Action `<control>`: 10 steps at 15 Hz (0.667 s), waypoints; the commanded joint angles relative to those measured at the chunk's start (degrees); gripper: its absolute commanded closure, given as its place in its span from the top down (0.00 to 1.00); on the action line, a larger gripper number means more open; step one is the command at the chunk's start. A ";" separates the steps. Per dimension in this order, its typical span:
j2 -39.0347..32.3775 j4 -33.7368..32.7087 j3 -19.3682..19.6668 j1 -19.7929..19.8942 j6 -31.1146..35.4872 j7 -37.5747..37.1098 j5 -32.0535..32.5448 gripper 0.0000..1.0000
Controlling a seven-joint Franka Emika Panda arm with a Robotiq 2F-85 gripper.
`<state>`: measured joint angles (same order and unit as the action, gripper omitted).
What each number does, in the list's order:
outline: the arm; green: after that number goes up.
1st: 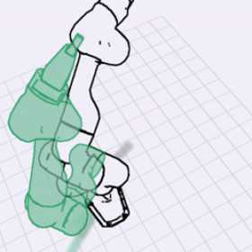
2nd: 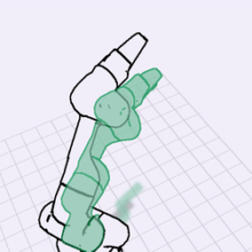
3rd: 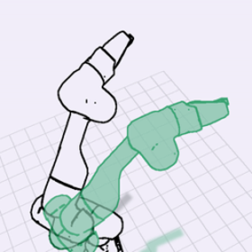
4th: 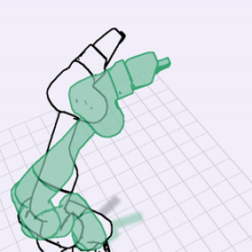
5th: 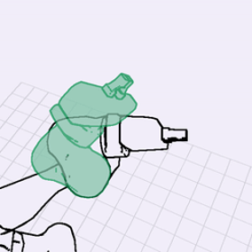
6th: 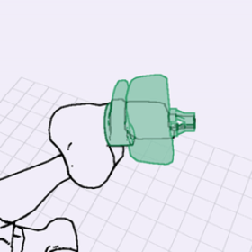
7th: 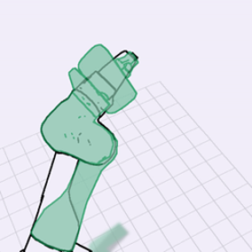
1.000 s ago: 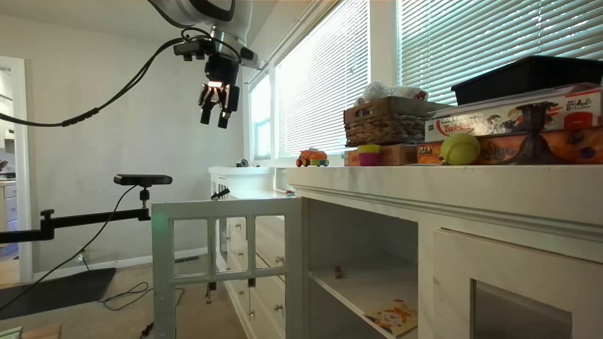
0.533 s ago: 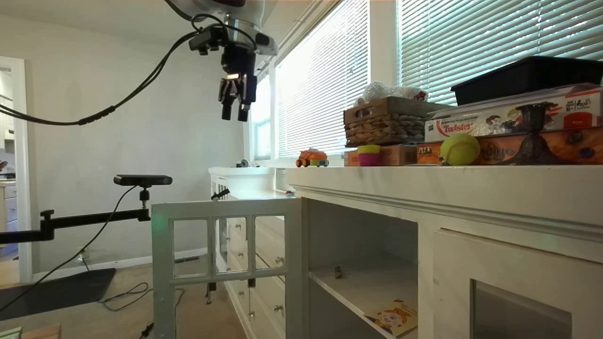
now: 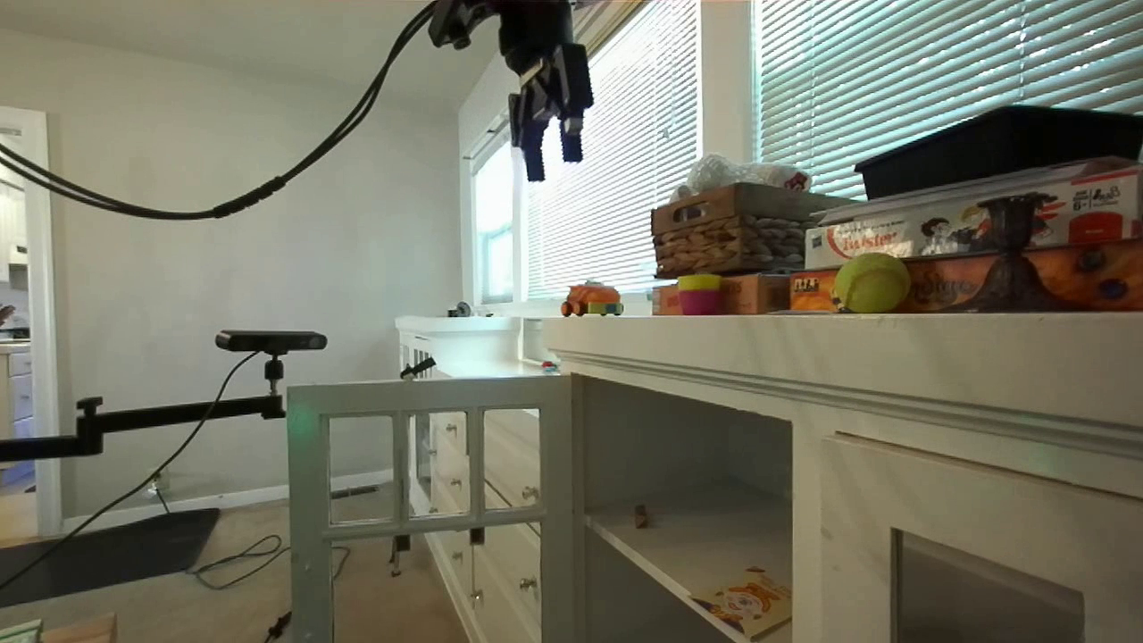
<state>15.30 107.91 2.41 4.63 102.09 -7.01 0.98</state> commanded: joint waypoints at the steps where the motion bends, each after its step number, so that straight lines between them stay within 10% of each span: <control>1: -3.45 -5.54 0.93 1.69 0.57 1.96 7.75 1.00; 10: -2.39 -4.37 2.60 0.96 3.61 5.99 6.95 1.00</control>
<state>11.80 102.58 5.15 6.72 104.21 -4.29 9.21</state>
